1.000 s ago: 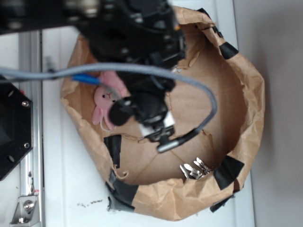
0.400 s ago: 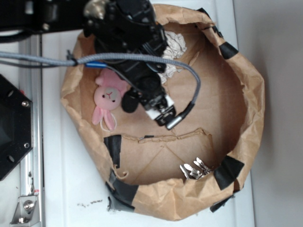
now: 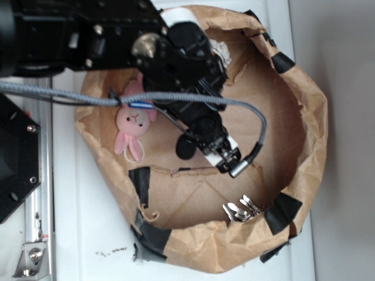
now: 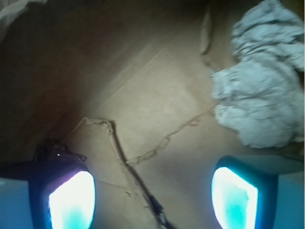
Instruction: Grab the silver keys.
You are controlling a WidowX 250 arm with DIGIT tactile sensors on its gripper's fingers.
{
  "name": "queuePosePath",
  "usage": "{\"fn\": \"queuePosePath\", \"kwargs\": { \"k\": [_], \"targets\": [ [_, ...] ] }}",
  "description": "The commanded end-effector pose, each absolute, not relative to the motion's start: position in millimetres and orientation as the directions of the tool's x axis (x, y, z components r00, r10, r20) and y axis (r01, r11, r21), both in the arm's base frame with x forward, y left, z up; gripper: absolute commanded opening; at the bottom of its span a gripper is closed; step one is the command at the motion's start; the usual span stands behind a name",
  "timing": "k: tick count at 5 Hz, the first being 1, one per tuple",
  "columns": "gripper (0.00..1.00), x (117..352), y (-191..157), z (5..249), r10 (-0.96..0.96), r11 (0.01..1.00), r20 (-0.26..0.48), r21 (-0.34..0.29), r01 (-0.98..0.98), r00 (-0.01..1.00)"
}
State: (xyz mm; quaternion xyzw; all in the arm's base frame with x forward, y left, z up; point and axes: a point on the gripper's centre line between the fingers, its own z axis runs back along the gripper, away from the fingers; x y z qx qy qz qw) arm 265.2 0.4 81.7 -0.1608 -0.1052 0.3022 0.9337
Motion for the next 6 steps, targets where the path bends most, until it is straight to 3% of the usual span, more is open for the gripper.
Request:
{"fn": "queuePosePath", "kwargs": {
  "k": [1, 4, 6],
  "targets": [
    [1.0, 262.1, -24.3, 92.8, 0.574, 0.784, 0.149, -0.385, -0.487, 0.805],
    [1.0, 262.1, -24.3, 92.8, 0.574, 0.784, 0.149, -0.385, -0.487, 0.805],
    [1.0, 306.2, -46.6, 73.7, 0.605, 0.767, 0.17, -0.387, -0.511, 0.778]
  ]
}}
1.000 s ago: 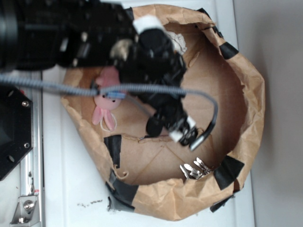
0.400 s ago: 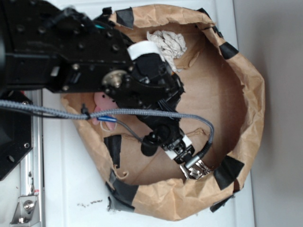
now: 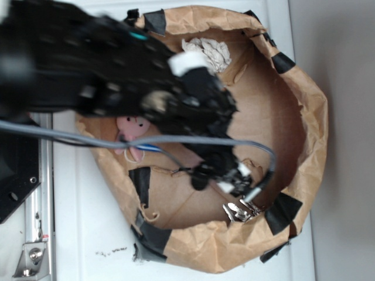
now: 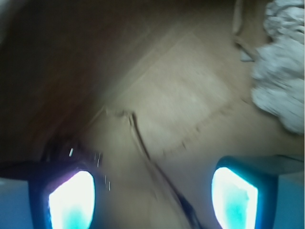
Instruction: Grab the silver keys.
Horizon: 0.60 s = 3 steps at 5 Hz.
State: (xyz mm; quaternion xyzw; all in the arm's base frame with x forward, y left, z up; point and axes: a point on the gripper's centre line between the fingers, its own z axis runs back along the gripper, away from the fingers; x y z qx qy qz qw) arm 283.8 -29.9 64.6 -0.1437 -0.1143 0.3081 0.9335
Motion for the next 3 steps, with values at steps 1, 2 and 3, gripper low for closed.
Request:
{"fn": "queuePosePath", "kwargs": {
  "k": [1, 2, 3],
  "targets": [
    [1.0, 304.6, -58.2, 73.7, 0.57, 0.773, 0.137, -0.424, -0.472, 0.81],
    [1.0, 301.8, -64.6, 80.1, 0.542, 0.747, 0.104, -0.513, -0.422, 0.834],
    [1.0, 302.0, -73.3, 70.0, 0.521, 0.735, 0.095, -0.555, -0.389, 0.848]
  ]
}}
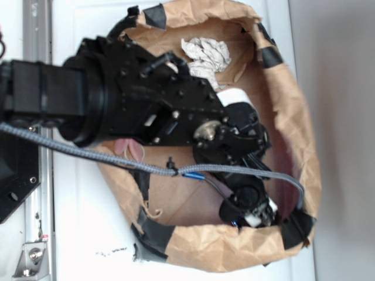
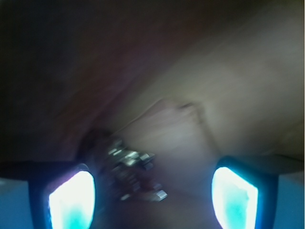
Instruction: Grab the silver keys.
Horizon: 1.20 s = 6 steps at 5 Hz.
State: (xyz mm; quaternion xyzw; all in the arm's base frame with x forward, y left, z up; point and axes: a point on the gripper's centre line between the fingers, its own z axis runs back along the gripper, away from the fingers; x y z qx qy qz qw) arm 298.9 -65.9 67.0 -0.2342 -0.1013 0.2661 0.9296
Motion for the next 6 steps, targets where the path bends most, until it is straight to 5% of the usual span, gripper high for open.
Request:
{"fn": "queuePosePath", "kwargs": {
  "k": [1, 4, 6],
  "targets": [
    [1.0, 301.7, -79.7, 54.0, 0.498, 0.746, 0.124, -0.567, -0.35, 0.858],
    [1.0, 295.2, -103.7, 38.7, 0.396, 0.77, 0.158, -0.593, -0.233, 0.905],
    [1.0, 297.7, -111.9, 20.2, 0.378, 0.799, 0.18, -0.559, -0.221, 0.908]
  ]
}}
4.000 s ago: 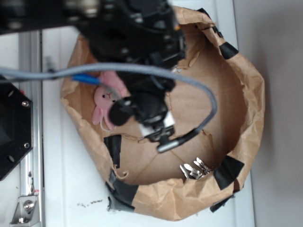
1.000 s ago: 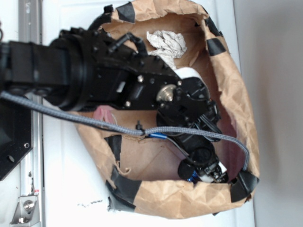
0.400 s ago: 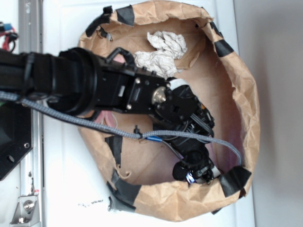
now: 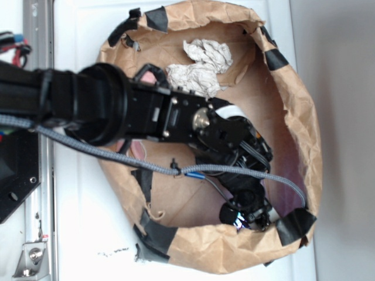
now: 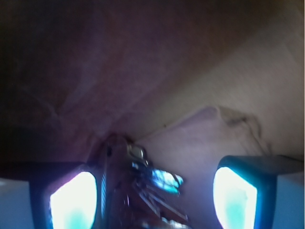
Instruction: Grab the silver keys.
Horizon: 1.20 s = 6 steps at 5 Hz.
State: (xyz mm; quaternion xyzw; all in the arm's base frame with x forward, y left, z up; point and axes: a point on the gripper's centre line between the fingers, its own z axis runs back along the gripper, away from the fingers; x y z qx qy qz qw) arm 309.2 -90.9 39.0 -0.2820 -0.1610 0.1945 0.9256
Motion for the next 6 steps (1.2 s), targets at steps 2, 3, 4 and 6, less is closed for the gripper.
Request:
{"fn": "queuePosePath", "kwargs": {
  "k": [2, 3, 4, 6],
  "targets": [
    [0.0, 289.8, -107.8, 14.8, 0.398, 0.796, 0.172, -0.554, -0.245, 0.901],
    [0.0, 283.3, -103.5, 16.6, 0.406, 0.79, 0.183, -0.564, -0.242, 0.896],
    [0.0, 275.6, -101.1, 15.8, 0.398, 0.793, 0.204, -0.567, -0.223, 0.895],
    [1.0, 266.5, -98.0, 22.3, 0.369, 0.791, 0.208, -0.582, -0.188, 0.906]
  ]
}}
